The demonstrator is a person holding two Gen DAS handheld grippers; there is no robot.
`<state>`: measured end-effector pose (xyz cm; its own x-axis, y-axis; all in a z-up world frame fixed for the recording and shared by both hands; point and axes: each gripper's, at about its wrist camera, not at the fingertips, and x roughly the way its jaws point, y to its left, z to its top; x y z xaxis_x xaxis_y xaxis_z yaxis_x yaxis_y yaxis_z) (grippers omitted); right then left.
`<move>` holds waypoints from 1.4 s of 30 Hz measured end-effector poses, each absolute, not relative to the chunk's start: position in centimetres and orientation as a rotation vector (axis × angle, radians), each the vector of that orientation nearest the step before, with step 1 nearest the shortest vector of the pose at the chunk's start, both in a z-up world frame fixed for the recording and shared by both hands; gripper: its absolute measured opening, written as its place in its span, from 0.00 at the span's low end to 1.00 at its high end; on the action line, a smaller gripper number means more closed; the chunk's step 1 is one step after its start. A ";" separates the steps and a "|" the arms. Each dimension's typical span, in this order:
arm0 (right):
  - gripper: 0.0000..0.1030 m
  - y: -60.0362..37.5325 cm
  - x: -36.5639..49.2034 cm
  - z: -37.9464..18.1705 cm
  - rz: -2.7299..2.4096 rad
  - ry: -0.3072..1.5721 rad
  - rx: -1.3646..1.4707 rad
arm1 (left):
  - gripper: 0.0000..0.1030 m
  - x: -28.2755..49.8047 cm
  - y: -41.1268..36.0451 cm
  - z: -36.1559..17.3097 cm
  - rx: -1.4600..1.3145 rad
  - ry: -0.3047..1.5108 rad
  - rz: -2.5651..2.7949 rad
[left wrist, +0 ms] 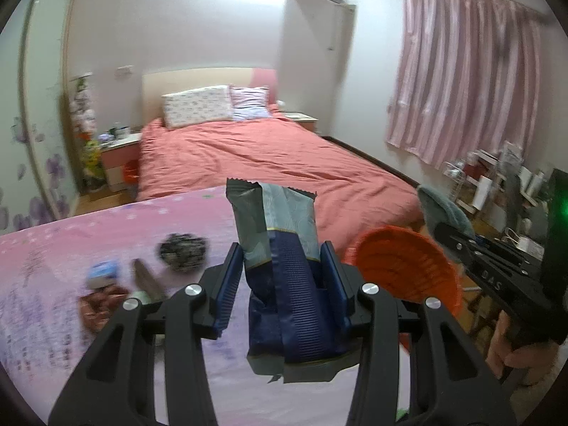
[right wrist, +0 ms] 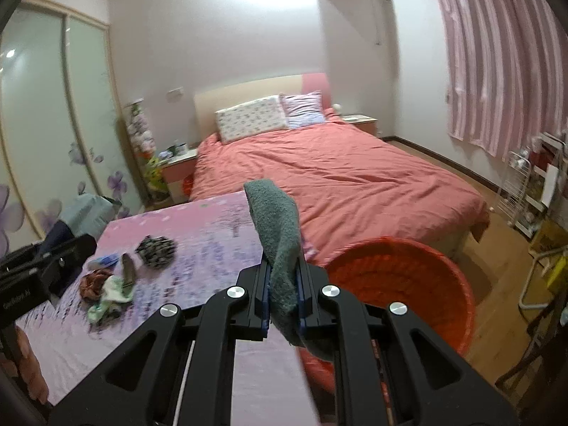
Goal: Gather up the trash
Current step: 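Carry the sock and snack bag in both tools over the orange basket, then open both tools to drop the sock and snack bag into the basket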
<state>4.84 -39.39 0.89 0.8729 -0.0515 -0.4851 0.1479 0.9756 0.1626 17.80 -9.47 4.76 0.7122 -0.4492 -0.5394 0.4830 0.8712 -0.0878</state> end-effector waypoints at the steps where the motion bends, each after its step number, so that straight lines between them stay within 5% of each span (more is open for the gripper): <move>1: 0.11 -40.2 4.7 0.7 -0.119 0.499 0.206 | 0.43 17.8 -10.5 4.5 0.066 0.585 -0.534; 18: 0.12 -49.6 6.4 -4.2 -0.233 0.559 0.354 | 0.46 18.8 -27.7 -2.1 0.173 0.687 -0.785; 21: 0.13 -50.5 6.8 -5.1 -0.241 0.573 0.381 | 0.53 19.7 -28.9 -3.2 0.187 0.707 -0.785; 34: 0.70 -49.8 6.5 -6.7 -0.267 0.605 0.338 | 0.95 22.4 -25.4 -6.6 0.218 0.757 -0.605; 42: 0.94 -46.4 6.3 -5.9 -0.300 0.618 0.180 | 0.96 22.0 -19.3 -6.8 0.211 0.759 -0.466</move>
